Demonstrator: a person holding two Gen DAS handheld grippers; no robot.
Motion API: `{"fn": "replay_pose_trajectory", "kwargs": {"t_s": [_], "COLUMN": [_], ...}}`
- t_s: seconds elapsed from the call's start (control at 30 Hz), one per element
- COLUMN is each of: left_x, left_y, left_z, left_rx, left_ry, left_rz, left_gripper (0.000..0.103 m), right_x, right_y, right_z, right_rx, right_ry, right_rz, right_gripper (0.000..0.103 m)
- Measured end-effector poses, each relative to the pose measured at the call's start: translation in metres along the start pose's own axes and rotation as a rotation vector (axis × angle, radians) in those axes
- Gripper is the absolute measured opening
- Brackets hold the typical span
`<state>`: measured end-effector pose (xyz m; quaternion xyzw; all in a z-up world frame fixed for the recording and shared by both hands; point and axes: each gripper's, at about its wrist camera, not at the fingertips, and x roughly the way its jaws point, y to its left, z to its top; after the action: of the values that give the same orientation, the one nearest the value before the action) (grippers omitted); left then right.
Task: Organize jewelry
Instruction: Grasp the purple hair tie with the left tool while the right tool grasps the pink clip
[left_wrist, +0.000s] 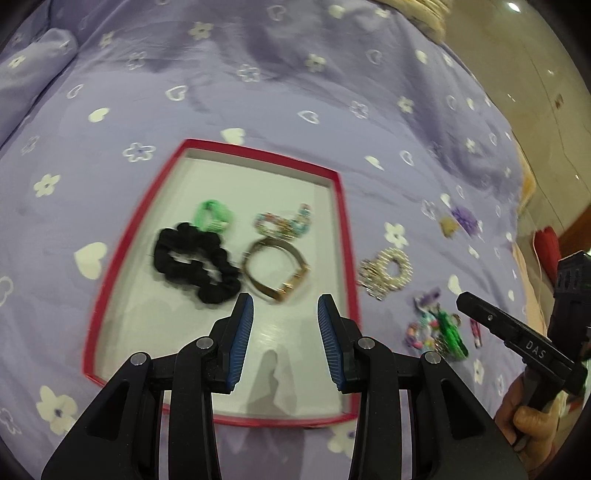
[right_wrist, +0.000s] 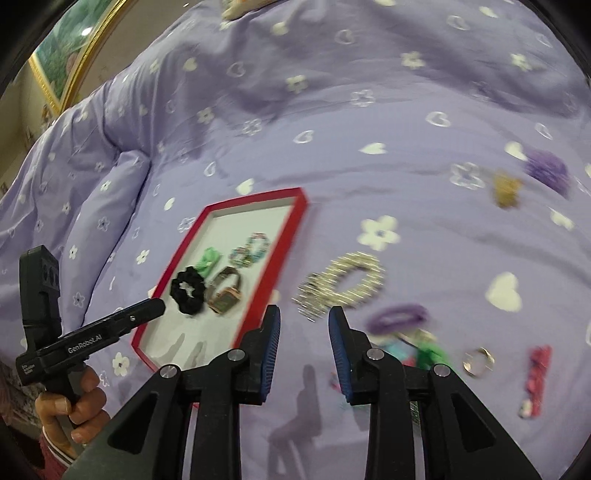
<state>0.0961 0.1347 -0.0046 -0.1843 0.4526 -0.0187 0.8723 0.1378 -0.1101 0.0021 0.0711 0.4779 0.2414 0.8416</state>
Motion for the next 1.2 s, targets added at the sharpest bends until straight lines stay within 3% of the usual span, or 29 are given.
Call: {"fn": "replay_pose_trajectory", "kwargs": {"t_s": [0.7,1.2], "left_x": [0.022,0.063], "left_y": [-0.091,-0.151], "left_z": [-0.02,-0.012], "left_rx": [0.189,0.33], "left_ry": [0.072,0.116], "left_rz": [-0.059,-0.071], "left_gripper": [0.034,0.034], "right_x": [-0.076,-0.073], "right_y": [-0.114,-0.145], "right_z": [-0.061,-0.066], "right_rx": [0.177,0.199], "right_ry": [-0.053,-0.049], "right_rz": [-0.177,-0.229], "right_gripper": [0.034,0.034]}}
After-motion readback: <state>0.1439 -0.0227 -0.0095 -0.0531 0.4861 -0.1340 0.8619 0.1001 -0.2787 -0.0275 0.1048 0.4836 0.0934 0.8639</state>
